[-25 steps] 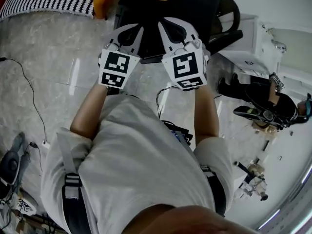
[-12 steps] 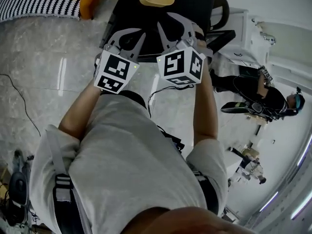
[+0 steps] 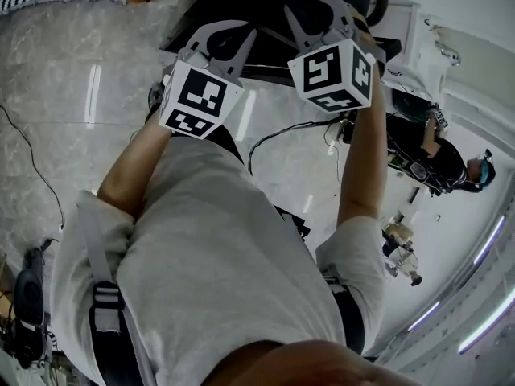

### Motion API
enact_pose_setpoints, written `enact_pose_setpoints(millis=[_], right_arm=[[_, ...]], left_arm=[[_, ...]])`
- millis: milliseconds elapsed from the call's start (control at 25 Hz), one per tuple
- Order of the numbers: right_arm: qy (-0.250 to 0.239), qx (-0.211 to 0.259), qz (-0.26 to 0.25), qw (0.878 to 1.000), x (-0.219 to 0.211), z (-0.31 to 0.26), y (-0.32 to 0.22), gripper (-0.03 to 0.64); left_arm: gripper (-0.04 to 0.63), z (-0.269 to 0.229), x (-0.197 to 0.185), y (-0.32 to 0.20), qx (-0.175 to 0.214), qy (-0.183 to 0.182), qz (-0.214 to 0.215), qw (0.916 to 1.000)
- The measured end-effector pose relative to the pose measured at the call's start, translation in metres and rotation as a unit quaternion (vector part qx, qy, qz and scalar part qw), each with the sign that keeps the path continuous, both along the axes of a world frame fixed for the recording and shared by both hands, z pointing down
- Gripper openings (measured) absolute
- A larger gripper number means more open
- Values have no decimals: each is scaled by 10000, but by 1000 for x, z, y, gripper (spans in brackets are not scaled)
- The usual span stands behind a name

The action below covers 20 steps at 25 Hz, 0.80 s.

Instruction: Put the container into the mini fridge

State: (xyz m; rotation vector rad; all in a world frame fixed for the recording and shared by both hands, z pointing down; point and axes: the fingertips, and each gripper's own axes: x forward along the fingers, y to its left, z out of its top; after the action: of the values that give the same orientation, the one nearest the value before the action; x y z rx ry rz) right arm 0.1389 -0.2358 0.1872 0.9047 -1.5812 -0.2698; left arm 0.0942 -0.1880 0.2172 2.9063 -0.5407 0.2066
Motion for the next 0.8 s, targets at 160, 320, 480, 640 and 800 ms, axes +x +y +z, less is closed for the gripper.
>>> enact_pose_setpoints(millis=[160, 320, 480, 640, 800], right_arm=[[98, -241, -245, 9994, 3, 0, 3, 117], [232, -487, -595, 9968, 4, 8, -5, 107], [323, -752, -916, 9924, -8, 11, -10, 101], [393, -1152, -1070, 9868, -1, 30, -16, 98], [444, -1286, -1093, 9847, -1, 43, -20, 98]], left_arm=[[12, -7, 0, 3, -21, -29, -177, 9998], [12, -8, 0, -6, 40, -63, -263, 9996], [12, 1, -9, -5, -24, -131, -413, 9991], [12, 3, -3, -14, 43, -173, -445, 9988], [12, 10, -8, -19, 0, -223, -525, 9984]])
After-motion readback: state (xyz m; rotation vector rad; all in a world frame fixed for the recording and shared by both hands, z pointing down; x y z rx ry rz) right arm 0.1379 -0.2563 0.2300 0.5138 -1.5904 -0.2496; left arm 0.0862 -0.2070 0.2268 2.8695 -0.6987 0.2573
